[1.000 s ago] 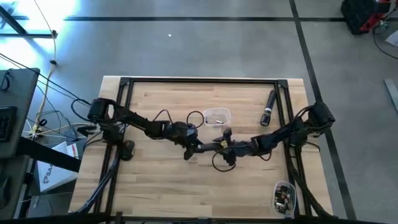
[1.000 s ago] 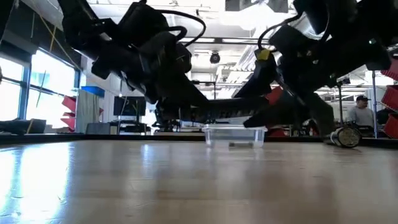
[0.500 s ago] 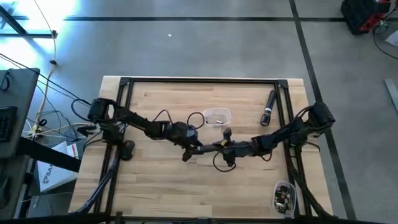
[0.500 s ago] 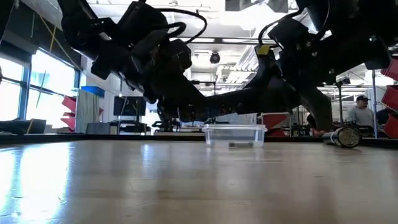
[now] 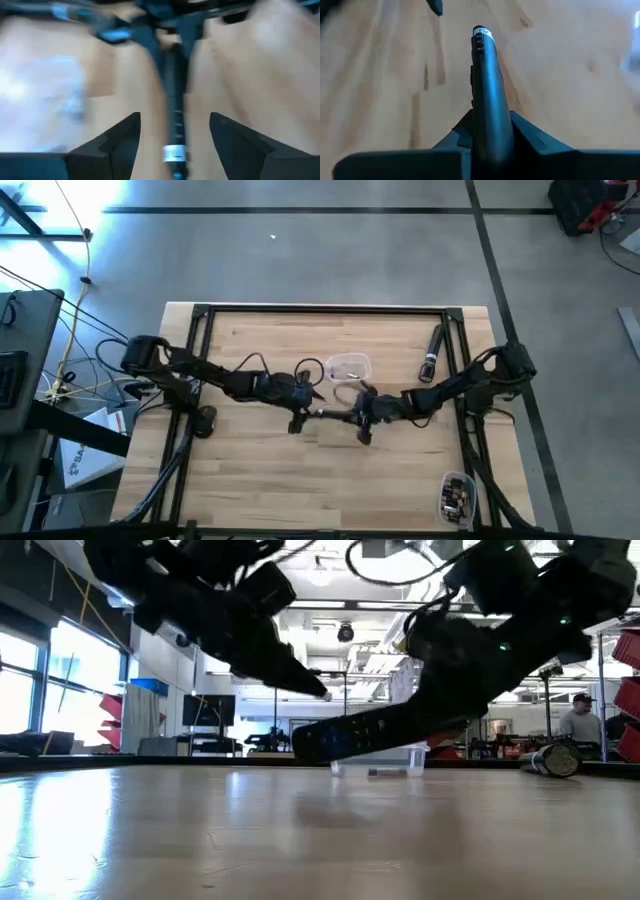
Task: Insert battery
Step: Close the remote using its cover
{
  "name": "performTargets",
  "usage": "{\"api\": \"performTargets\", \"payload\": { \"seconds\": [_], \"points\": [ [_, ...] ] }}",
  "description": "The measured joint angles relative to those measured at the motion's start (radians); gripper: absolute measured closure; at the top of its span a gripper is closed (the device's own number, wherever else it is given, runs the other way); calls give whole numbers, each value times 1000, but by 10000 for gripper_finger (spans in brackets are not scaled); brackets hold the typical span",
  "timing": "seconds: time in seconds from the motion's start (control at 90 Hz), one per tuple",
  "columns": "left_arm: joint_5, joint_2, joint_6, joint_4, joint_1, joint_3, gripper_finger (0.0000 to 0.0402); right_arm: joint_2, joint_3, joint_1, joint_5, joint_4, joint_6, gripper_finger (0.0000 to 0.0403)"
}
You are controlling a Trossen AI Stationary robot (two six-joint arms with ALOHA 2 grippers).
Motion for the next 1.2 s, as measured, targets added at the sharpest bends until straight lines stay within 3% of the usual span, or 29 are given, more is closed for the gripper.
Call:
{"api": "performTargets", "payload": {
  "seconds": [0.144, 0.311, 0.456, 0.667, 0.9, 1.078, 1.2],
  "points": [
    [-186, -15, 24, -64, -32, 0, 184, 40, 0, -43, -61, 26, 267, 354],
    [-405, 13, -3, -168, -77, -1, 184, 141, 3, -72, -146, 215, 493, 353],
    [-491, 32, -5, -270, -119, -1, 184, 214, 47, -78, -195, 278, 595, 349],
    [-490, 32, -53, -403, -187, -1, 184, 219, 157, -75, -230, 41, 520, 292],
    [-491, 32, -205, -493, -268, -1, 184, 216, 262, -76, -247, -220, 384, 217],
    [-491, 25, -338, -578, -343, -1, 184, 214, 321, -78, -321, -332, 251, 186],
    [-476, -16, -505, -737, -386, 15, 184, 211, 362, -78, -368, -428, 155, 176]
  ]
}}
